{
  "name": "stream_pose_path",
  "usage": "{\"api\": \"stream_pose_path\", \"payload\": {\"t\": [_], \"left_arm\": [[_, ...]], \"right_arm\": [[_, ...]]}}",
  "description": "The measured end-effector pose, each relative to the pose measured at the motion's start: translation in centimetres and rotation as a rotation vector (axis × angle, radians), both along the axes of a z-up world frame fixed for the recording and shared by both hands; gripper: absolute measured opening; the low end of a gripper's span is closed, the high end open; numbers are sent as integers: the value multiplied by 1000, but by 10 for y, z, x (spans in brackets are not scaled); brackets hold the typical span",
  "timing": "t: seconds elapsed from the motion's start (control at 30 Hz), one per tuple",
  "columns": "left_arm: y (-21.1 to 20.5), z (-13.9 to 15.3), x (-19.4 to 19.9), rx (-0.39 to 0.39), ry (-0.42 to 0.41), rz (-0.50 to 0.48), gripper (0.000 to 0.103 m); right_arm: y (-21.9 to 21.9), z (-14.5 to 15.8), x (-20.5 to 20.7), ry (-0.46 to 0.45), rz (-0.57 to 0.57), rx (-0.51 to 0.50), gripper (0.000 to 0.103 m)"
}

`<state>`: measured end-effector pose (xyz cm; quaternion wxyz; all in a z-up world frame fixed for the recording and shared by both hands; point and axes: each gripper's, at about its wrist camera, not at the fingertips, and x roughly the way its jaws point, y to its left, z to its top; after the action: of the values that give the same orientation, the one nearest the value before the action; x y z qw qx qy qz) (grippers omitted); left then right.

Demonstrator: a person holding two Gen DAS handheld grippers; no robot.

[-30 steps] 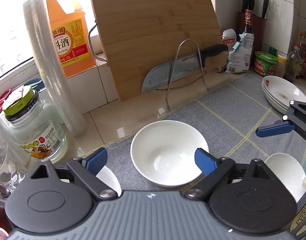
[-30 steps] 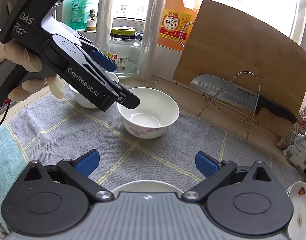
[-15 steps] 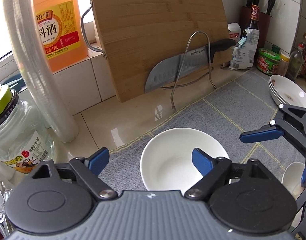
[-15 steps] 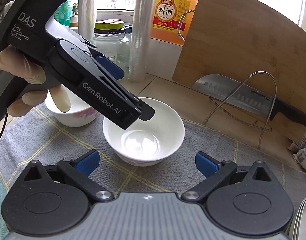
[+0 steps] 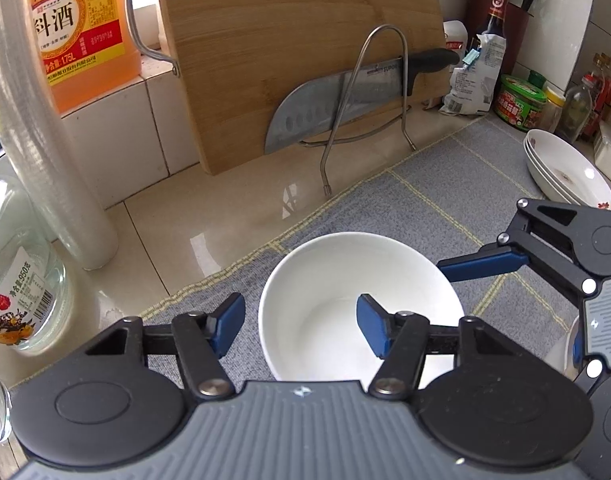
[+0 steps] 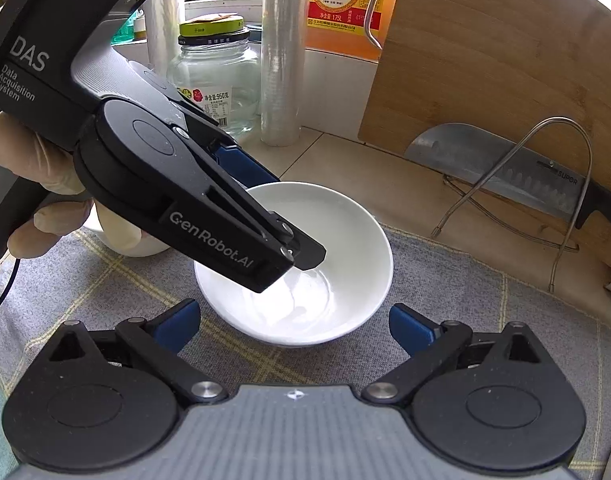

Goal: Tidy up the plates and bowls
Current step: 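Move the left gripper to another white bowl and grasp its rim, then carry the held white bowl with the left gripper over the first bowl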

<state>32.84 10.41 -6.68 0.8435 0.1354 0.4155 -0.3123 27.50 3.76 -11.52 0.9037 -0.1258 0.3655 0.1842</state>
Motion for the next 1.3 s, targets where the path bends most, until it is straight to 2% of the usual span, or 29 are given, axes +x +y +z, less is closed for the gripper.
{"api": "stream_pose_path", "payload": {"t": [0.17, 0.73, 0.87, 1.3], "left_arm": [[1, -2, 1, -8, 12, -10, 56], [-2, -4, 2, -18, 17, -47, 54], [-1, -3, 2, -21, 20, -43, 52], [-1, -3, 2, -16, 15, -44, 50]], "right_arm": [[1, 1, 1, 0, 7, 1, 98], [0, -2, 6, 19, 2, 4, 97], [-1, -2, 8, 23, -2, 5, 91], [0, -2, 6, 23, -6, 1, 90]]}}
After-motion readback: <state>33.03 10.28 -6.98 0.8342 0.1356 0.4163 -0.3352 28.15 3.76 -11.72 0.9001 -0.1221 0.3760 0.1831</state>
